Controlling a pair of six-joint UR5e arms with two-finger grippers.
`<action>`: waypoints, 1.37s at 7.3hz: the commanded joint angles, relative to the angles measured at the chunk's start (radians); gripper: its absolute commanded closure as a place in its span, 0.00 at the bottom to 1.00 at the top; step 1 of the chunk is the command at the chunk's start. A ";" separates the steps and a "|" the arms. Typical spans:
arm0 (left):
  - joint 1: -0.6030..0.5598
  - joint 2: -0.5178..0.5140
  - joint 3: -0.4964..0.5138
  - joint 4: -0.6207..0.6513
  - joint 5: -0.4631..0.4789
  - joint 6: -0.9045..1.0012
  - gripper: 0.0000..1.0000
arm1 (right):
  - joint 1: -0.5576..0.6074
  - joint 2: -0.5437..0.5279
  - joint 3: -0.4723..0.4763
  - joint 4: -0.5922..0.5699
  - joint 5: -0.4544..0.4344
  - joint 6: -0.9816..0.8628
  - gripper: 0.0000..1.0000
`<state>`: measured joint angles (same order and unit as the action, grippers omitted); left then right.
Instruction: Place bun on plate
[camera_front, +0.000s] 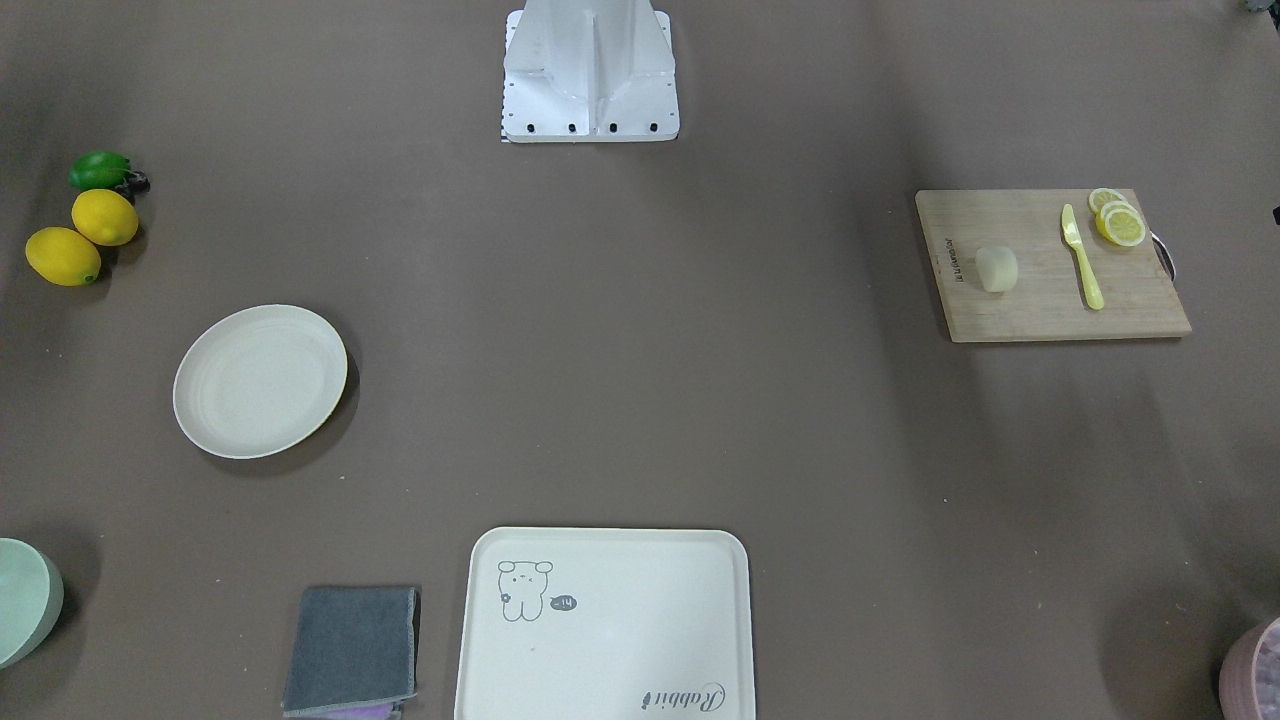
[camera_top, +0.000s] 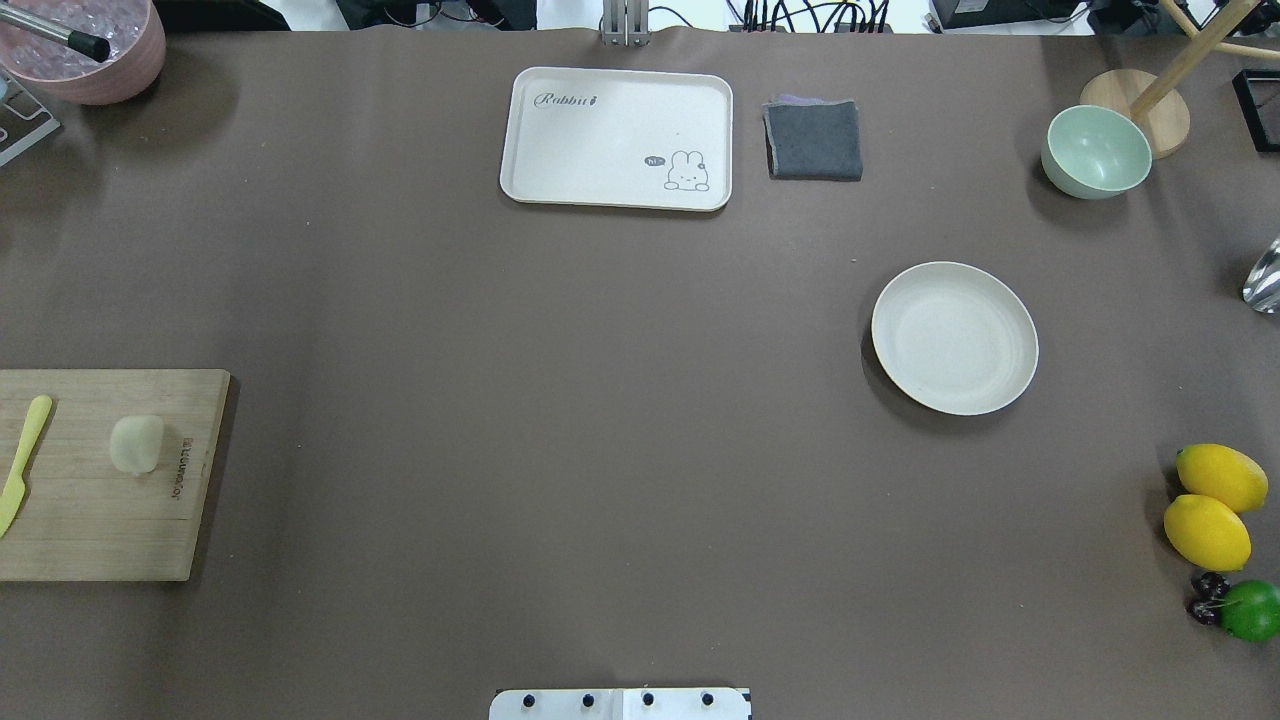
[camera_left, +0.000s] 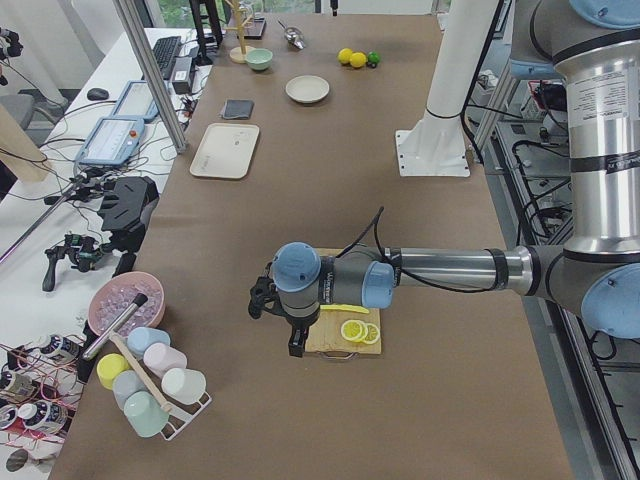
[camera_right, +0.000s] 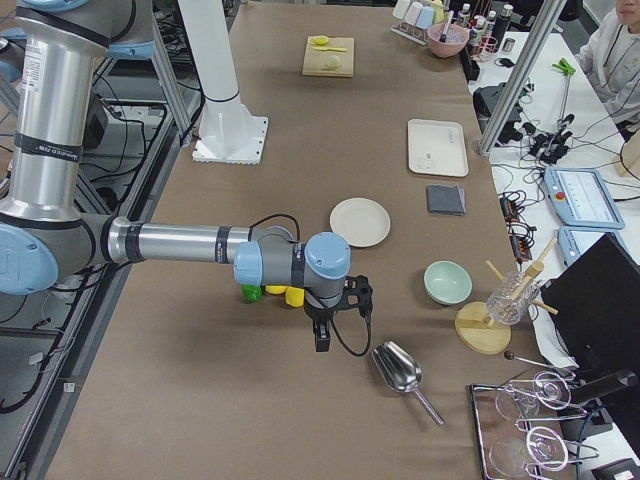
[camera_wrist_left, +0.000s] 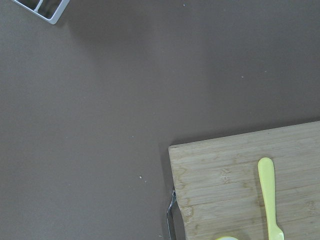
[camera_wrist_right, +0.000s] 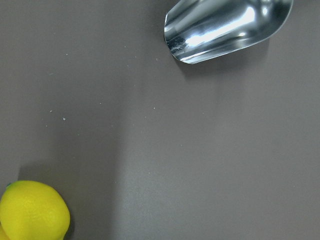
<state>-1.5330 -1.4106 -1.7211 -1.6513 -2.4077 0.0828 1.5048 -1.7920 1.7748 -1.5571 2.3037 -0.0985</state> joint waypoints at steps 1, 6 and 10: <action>0.001 -0.008 -0.002 -0.002 -0.001 0.000 0.02 | 0.000 0.000 0.000 0.000 0.000 0.000 0.00; 0.001 -0.008 0.002 -0.184 -0.014 -0.009 0.02 | 0.000 -0.001 0.008 0.053 0.002 0.005 0.00; -0.009 -0.105 0.021 -0.281 -0.045 -0.264 0.02 | 0.000 0.003 0.011 0.253 -0.004 0.049 0.00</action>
<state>-1.5370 -1.4876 -1.7065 -1.9133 -2.4275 -0.0474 1.5048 -1.7912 1.7758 -1.3267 2.3026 -0.0741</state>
